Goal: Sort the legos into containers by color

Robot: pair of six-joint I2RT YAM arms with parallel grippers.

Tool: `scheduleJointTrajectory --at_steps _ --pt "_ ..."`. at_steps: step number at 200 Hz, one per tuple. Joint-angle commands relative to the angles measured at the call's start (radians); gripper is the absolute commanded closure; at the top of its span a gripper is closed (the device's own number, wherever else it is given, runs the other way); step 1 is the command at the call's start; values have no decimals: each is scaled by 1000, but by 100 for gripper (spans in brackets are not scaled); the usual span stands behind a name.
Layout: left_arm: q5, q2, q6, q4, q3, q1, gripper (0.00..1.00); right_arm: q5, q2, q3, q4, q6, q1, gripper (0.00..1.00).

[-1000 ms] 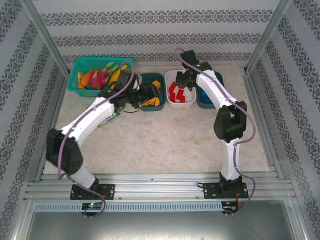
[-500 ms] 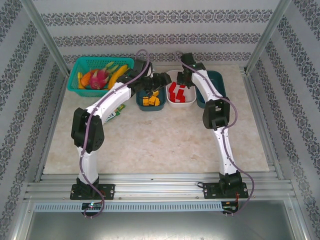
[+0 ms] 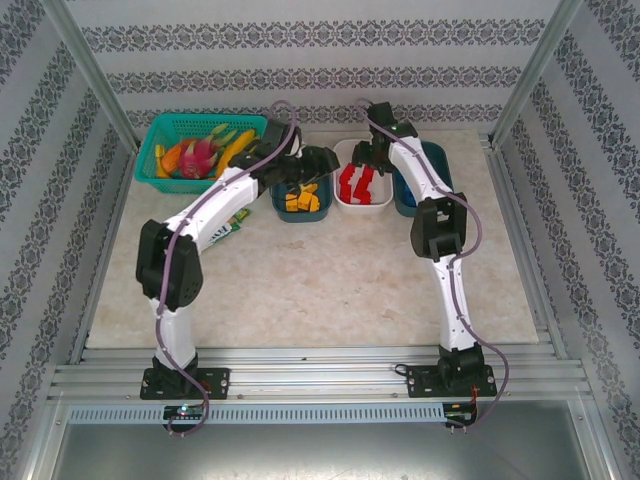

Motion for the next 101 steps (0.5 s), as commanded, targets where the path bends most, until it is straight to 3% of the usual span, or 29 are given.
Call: scheduleJointTrajectory --at_steps 1,13,14,15,21,49,66,90,101 --pt "-68 -165 5 -40 -103 25 0 36 -293 -204 134 9 43 30" --pt "-103 -242 9 -61 -177 39 0 57 -407 -339 188 12 64 25" --pt "-107 -249 9 -63 -183 41 0 60 -418 -352 194 12 66 21" --pt "-111 -256 9 -64 -190 42 0 67 -438 -383 209 11 72 9" --pt "-130 -297 14 -78 -228 48 0 89 -515 -480 256 8 87 2" --pt "-283 -478 95 -200 -372 69 0 143 -884 -964 497 -5 138 2" --pt "-430 -595 145 -255 -460 75 0 213 -1050 -1140 480 21 136 2" --pt "-845 -698 102 -414 -551 76 0 468 -1232 -1351 400 71 106 2" --pt "-1005 -741 136 -407 -632 76 0 472 -1324 -1488 464 36 58 2"
